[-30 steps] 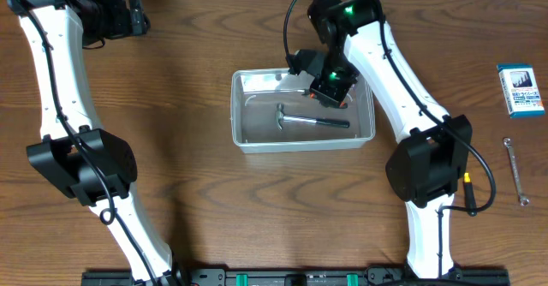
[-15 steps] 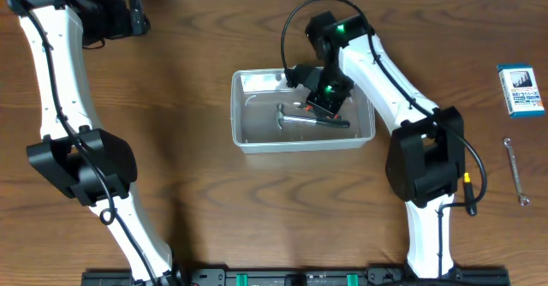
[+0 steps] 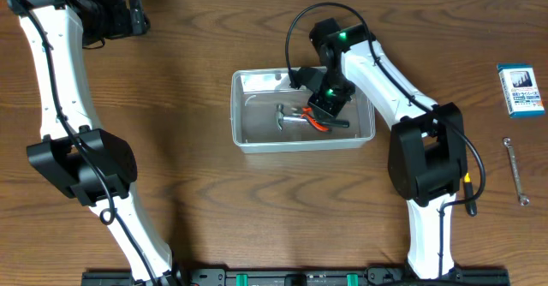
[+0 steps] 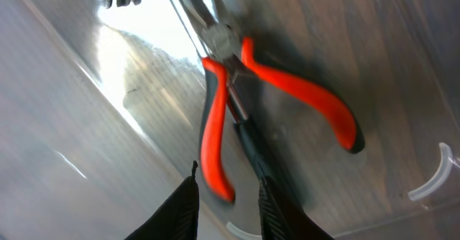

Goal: Pack container
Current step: 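Lower the pliers into the container and open the right gripper, then raise the right gripper and move it right toward the screwdriver box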

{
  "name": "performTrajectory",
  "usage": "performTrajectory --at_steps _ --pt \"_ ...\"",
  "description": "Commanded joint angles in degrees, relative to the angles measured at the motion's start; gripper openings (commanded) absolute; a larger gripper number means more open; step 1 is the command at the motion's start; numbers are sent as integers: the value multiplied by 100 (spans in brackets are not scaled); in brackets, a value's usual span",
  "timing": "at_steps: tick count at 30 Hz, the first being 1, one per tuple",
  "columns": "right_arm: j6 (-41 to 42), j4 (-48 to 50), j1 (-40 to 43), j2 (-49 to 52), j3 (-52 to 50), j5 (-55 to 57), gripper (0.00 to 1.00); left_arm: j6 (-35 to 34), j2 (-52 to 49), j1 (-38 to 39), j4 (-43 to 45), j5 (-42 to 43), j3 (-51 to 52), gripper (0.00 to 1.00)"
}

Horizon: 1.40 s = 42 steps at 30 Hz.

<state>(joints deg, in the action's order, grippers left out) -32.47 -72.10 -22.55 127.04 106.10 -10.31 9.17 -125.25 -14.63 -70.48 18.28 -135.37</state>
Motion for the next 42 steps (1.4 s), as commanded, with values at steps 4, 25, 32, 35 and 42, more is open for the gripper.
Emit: performTrajectory --at_steps 4,25,32,35,42 --pt "243 15 55 -35 31 -70 33 -7 24 -24 -17 52 -98 98" --pt "1926 -2524 308 -164 5265 791 99 -7 24 -24 -17 52 -98 98" --pt "2555 -2522 750 -1132 5405 964 99 -7 24 -24 -17 52 -98 98" --pt "2739 -2522 1023 -1578 5359 1036 99 -7 26 -24 -17 52 -98 98" --pt "2929 -2524 1694 -2761 4498 1414 99 -7 24 -24 -17 52 -98 98"
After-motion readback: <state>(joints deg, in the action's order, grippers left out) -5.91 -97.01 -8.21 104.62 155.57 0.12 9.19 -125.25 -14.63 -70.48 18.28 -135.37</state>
